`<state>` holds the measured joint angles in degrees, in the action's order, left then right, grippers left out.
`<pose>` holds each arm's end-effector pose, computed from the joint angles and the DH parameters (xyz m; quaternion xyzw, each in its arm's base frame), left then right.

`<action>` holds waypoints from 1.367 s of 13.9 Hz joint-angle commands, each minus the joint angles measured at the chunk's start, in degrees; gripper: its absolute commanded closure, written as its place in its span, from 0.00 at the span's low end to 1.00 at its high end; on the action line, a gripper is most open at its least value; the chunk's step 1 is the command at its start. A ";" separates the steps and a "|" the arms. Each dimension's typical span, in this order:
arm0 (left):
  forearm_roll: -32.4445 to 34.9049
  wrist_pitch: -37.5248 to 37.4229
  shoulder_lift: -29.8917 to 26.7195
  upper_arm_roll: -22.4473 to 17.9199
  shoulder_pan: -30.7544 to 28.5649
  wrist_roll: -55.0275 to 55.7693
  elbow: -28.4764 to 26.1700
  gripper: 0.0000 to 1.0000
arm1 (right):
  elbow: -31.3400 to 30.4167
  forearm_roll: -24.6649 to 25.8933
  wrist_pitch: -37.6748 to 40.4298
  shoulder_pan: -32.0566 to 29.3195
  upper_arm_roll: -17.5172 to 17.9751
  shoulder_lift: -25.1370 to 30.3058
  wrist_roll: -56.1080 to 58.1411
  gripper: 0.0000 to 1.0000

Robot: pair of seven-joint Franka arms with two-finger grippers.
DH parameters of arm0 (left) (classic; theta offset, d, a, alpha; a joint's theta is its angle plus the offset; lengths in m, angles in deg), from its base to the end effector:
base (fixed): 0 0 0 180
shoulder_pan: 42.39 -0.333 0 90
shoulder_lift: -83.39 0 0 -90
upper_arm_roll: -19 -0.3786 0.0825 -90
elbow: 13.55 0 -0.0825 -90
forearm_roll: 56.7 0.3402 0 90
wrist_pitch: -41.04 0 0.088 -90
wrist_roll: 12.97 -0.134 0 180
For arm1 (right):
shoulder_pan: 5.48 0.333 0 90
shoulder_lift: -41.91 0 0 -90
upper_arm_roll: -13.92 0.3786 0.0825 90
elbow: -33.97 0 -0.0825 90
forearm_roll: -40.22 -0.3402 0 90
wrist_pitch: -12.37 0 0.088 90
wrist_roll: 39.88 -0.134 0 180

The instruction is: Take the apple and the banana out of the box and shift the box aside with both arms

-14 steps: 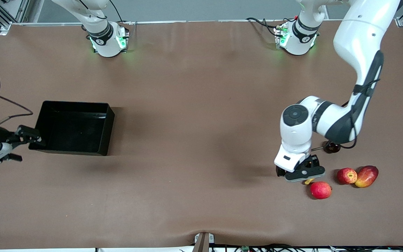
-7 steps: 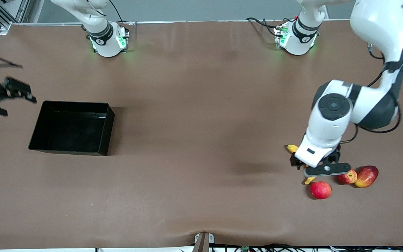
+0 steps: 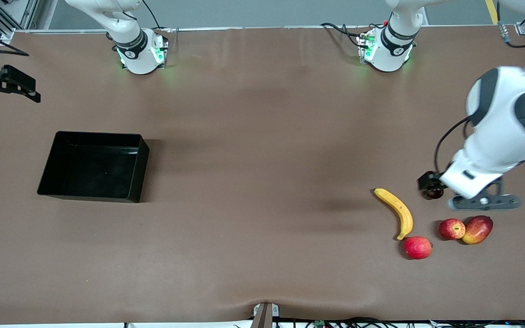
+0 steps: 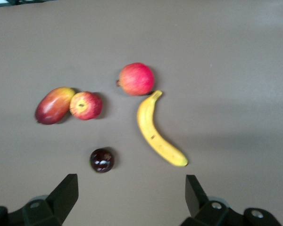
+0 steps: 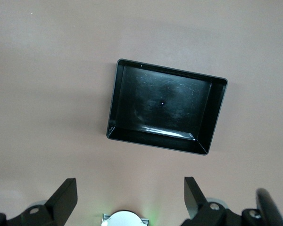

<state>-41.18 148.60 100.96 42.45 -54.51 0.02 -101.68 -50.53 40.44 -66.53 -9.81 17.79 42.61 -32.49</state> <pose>0.6303 -0.0620 0.5393 -0.9970 0.0124 -0.0437 0.0625 0.4834 -0.0042 0.6903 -0.9973 -0.0601 0.0428 0.0006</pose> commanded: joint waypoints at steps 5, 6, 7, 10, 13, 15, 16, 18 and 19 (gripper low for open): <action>-1.36 -6.75 -3.68 0.54 -0.36 -1.47 4.46 0.00 | 0.58 0.92 -0.55 -0.43 -0.62 -0.52 4.91 0.00; -1.45 -7.62 -4.64 0.46 -0.36 -1.47 4.46 0.00 | -0.91 0.92 -0.73 -0.34 -0.36 0.36 4.82 0.00; -1.45 -9.11 -5.44 0.54 -0.36 -1.47 4.46 0.00 | -2.49 0.92 -0.99 0.10 -0.18 1.67 4.82 0.00; -3.20 -11.58 -8.42 0.28 -0.27 -3.13 4.37 0.00 | -3.04 0.92 -1.69 0.02 -0.44 1.95 4.82 0.00; -9.26 -11.76 -12.90 -6.54 4.62 -6.13 1.74 0.00 | -2.95 0.92 -1.78 0.02 -0.53 1.86 4.82 0.00; -11.72 -14.12 -14.67 -14.02 10.52 -8.40 1.03 0.00 | -2.60 1.18 -1.87 -0.07 -0.53 1.68 4.82 0.00; -12.52 -14.92 -15.19 -14.92 10.98 -9.46 0.59 0.00 | -2.60 1.19 -1.78 -0.16 -0.62 1.60 4.82 0.00; -12.79 -15.10 -19.22 -15.19 11.51 -10.18 -3.60 0.00 | -2.60 1.10 -1.78 -0.07 -0.62 1.68 4.82 0.00; -13.31 -14.40 -21.07 -15.19 11.51 -10.18 -5.89 0.00 | -2.60 1.18 -1.78 -0.07 -0.62 1.60 4.82 0.00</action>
<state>-52.93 133.44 85.47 28.06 -43.76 -9.06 -101.30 -52.00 40.58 -67.88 -9.74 17.08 42.90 -28.26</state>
